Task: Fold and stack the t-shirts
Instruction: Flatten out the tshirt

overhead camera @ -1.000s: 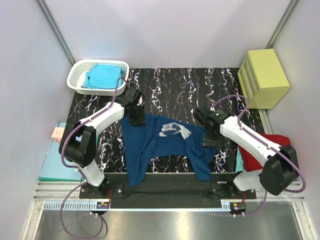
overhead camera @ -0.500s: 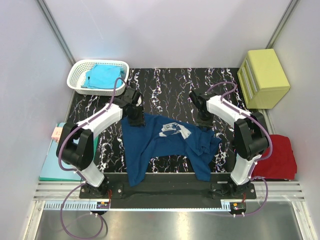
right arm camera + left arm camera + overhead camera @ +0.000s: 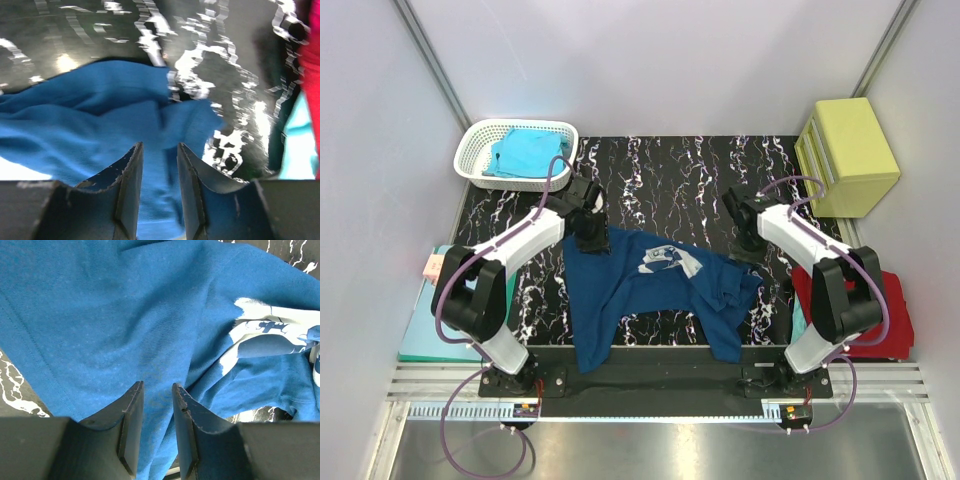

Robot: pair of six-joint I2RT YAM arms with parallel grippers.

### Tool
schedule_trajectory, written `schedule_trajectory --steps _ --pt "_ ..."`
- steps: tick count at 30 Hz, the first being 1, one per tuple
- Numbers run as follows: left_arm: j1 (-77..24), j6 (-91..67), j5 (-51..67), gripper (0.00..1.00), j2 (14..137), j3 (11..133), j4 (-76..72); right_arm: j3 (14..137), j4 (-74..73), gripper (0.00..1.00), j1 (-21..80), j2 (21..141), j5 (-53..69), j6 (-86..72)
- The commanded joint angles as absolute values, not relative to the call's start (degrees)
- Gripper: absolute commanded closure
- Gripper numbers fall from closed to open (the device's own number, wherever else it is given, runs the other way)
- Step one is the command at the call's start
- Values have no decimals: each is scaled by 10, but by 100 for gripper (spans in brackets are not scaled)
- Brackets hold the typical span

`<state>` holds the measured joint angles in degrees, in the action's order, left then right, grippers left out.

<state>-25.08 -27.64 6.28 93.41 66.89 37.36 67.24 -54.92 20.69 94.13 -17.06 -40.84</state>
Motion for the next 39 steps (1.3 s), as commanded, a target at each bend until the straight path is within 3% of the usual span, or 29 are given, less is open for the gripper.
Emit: schedule_trajectory --steps 1,25,31,35,37,39 --pt "-257 -277 75 67 935 679 357 646 -553 59 185 897 -189 -437" --pt "-265 -272 74 67 941 677 359 604 -445 62 175 929 -60 -448" --pt "-266 -272 75 67 945 676 359 598 -437 84 173 932 -63 -443" --pt "-266 -272 73 67 946 674 360 597 -443 89 173 897 -92 -437" --pt "-267 -273 74 68 947 674 360 602 -456 97 174 879 -111 -432" --pt "-267 -272 72 67 947 673 360 607 -490 100 173 870 -124 -425"
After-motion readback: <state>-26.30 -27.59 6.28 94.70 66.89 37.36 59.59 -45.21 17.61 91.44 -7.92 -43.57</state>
